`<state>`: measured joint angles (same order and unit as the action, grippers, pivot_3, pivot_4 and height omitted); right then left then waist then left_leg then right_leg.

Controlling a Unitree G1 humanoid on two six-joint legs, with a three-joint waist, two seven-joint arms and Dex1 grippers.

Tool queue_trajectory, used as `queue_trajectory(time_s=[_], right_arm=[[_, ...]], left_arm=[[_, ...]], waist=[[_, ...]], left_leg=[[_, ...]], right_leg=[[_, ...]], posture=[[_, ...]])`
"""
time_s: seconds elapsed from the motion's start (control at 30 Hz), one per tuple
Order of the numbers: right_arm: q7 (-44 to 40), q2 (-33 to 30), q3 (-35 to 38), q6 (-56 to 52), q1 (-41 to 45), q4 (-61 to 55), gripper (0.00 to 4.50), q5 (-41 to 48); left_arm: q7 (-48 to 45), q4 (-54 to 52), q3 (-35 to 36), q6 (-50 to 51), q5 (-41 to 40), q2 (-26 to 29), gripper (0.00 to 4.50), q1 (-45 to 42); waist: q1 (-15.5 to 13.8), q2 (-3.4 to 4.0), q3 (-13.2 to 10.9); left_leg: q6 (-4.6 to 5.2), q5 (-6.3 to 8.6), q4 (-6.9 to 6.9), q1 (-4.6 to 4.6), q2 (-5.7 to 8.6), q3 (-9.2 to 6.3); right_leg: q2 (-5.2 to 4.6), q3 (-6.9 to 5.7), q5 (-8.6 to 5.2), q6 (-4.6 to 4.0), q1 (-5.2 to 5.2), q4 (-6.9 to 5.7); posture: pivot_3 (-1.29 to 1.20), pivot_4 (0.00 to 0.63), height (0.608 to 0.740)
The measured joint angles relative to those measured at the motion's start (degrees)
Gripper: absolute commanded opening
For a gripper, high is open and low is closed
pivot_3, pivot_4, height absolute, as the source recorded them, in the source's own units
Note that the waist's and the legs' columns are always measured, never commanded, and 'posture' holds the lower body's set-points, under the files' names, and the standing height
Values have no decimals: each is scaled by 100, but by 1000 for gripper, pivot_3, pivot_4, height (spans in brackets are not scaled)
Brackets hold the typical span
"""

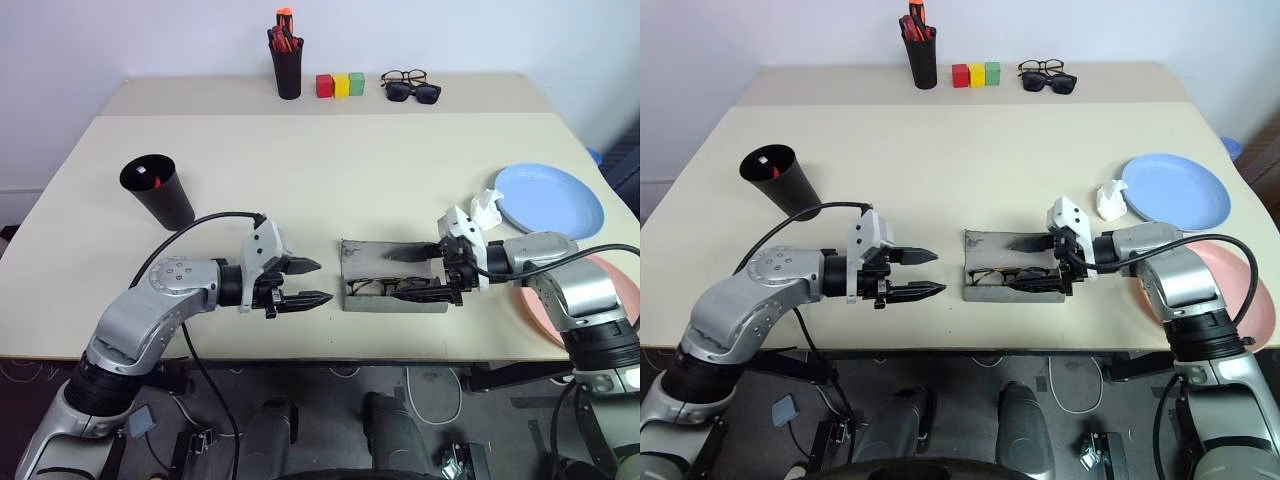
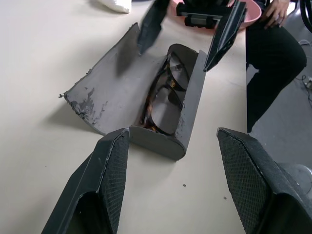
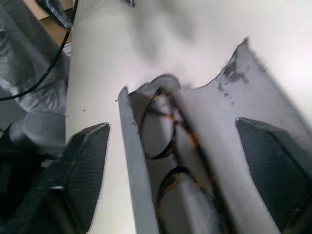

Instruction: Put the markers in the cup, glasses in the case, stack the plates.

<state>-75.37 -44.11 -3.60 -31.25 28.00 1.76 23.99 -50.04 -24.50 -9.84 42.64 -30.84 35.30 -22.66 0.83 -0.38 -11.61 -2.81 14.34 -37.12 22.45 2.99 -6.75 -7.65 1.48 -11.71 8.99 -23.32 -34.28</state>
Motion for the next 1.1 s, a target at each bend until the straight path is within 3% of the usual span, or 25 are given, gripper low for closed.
queue_trajectory(time_s=[0.17,0.27,0.4,0.77,0.97,1.1], right_arm=[[324,-330,852,-314,-474,-782,3936,454],[615,-488,1662,-453,-1321,-1426,3999,695],[1102,-385,2577,-265,-2652,-2204,3999,694],[1662,550,4065,925,-5575,-3160,3999,322],[1722,905,4459,1387,-6401,-3238,3999,318],[1785,1022,4579,1484,-6654,-3337,3999,451]], left_arm=[[467,707,-61,140,170,-576,2927,-1042],[682,1729,-283,43,666,-881,2142,-1768],[432,3021,-486,-180,892,-1376,88,-2365],[-448,6974,-1058,-2185,2262,-2294,32,-4281],[-1043,8744,-1140,-3328,2871,-2723,32,-4963],[-1555,9334,-1142,-3746,3181,-2931,32,-5195]], waist=[[-114,-4,0],[-160,-4,1],[-154,-7,-1],[-133,-16,-4],[-154,-21,-7],[-139,-28,-11]], left_leg=[[0,0,-4,4,5,-5],[2,1,2,4,5,-3],[3,2,2,7,6,-2],[4,4,-1,8,4,7],[4,5,-1,14,4,6],[6,6,-2,15,4,8]], right_leg=[[-1,-2,-1,3,6,6],[-1,-2,-2,5,6,9],[-2,-2,-4,7,4,9],[-3,-2,-21,35,5,20],[-4,-3,-24,37,4,24],[-5,-3,-24,36,3,27]], posture=[[0,150,740],[0,150,740],[0,150,740],[0,150,740],[0,150,740],[0,150,740]])
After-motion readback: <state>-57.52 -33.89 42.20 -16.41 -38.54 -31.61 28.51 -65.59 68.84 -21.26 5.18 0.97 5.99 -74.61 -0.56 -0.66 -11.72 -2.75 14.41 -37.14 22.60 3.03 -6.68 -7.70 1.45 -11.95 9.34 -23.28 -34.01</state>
